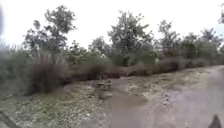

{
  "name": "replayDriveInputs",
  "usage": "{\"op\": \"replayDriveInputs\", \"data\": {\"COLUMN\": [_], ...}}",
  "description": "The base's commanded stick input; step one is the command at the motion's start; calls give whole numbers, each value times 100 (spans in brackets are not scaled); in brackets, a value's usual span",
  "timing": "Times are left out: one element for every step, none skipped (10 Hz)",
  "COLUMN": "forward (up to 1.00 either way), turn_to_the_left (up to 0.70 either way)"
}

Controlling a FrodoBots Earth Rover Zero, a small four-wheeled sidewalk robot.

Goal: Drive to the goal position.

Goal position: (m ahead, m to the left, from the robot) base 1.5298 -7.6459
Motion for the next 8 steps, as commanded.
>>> {"op": "replayDriveInputs", "data": {"forward": [70, 70, 70, 70, 70, 70, 70, 70], "turn_to_the_left": [0, 0, 0, 0, 0, 0, 0, 0]}}
